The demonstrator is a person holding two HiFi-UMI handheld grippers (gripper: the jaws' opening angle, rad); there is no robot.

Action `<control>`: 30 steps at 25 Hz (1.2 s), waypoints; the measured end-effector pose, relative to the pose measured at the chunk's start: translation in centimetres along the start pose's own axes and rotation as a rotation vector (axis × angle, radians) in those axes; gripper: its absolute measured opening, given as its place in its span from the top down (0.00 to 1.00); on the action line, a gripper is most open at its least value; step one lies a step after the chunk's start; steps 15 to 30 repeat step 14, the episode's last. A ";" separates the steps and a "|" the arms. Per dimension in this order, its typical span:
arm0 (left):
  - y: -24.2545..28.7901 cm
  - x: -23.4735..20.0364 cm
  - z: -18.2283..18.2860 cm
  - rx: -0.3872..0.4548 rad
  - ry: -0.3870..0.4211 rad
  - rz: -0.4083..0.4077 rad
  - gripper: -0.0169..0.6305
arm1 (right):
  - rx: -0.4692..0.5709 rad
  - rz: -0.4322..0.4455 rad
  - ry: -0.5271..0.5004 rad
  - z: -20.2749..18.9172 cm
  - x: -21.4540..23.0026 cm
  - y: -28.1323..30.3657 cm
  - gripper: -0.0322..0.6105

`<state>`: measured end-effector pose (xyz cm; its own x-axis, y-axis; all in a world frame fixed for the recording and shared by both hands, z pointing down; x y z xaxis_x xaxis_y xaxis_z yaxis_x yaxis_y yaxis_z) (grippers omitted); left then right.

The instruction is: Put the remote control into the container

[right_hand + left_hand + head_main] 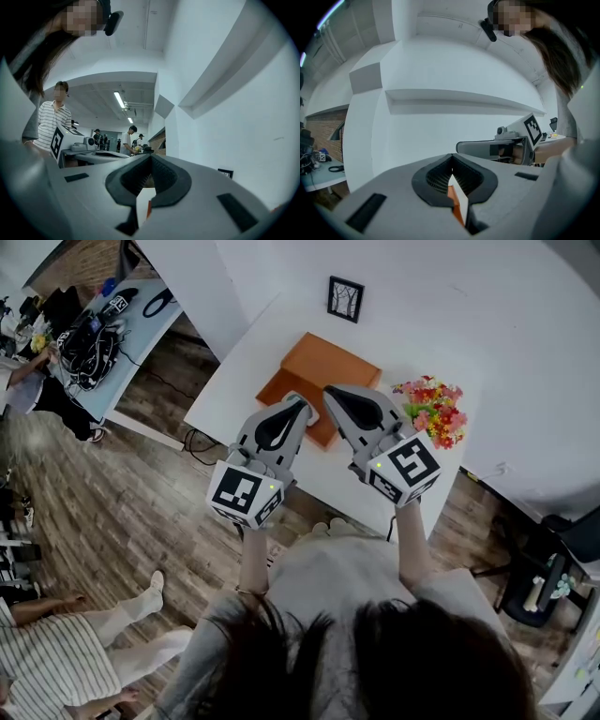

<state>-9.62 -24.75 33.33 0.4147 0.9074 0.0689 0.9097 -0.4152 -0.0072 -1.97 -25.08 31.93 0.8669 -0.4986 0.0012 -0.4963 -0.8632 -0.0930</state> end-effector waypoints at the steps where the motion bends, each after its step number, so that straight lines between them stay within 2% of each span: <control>1: 0.0 0.1 0.1 0.000 0.003 0.001 0.97 | 0.000 0.002 -0.004 0.0 0.0 0.0 0.95; 6: 0.2 0.4 0.3 -0.002 0.016 0.004 0.97 | 0.015 0.025 -0.019 0.4 -0.3 -0.1 0.95; 30: 0.7 0.8 0.5 -0.003 0.021 0.005 0.97 | 0.022 0.029 -0.023 0.6 0.1 -0.4 0.95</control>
Point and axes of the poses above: the fingertips, and each gripper's own axes: y forward along the fingers, x to its right, z out of its top, the point moved 3 cm from there along -y, backward along the fingers, and after that the axes turned 10 degrees about -z, right-handed, at the moved point
